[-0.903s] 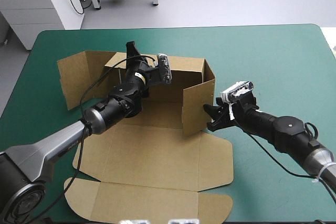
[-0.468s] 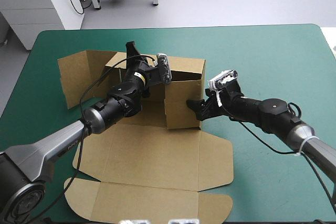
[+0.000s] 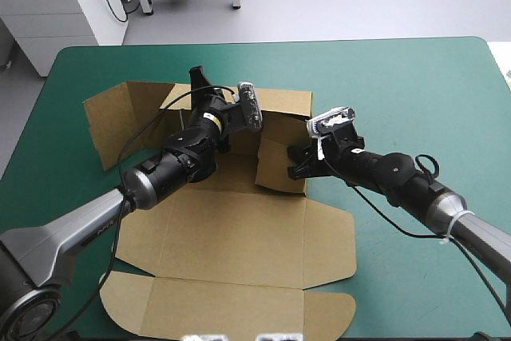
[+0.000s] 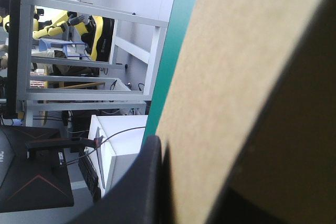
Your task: Fold the box
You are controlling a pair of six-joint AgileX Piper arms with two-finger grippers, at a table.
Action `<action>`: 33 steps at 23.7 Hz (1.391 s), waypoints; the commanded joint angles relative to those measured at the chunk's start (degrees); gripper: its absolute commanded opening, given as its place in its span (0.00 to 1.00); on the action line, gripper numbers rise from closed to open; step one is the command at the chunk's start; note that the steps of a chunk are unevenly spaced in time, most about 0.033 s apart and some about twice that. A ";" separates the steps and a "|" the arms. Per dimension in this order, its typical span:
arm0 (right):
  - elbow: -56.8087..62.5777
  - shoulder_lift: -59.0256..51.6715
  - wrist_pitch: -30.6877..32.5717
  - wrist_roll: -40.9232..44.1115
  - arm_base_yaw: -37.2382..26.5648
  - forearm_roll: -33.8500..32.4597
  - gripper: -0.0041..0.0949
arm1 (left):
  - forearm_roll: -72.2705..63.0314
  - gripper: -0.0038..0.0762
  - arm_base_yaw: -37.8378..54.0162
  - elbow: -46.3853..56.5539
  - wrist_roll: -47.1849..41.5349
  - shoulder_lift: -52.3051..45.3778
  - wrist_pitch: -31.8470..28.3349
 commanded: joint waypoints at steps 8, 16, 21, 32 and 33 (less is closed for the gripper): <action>-1.44 -0.93 0.48 -0.42 -0.59 -7.22 0.03 | -6.00 0.07 -1.30 -1.11 -2.07 -3.57 -0.39; -1.44 -3.78 6.95 1.03 -0.59 -11.71 0.48 | -4.57 0.07 -1.18 -1.11 -2.07 -3.47 -0.17; -1.31 -9.01 13.22 14.98 -0.71 -29.32 0.79 | -0.46 0.07 -1.18 -1.20 -3.22 -3.47 -0.08; -1.31 1.68 9.91 16.65 -0.34 -27.68 0.75 | 0.55 0.07 -1.18 -1.20 -4.89 -3.47 -1.32; -1.31 2.66 9.56 15.99 -0.13 -27.03 0.75 | 0.55 0.07 -1.18 -1.20 -5.38 -3.47 -1.59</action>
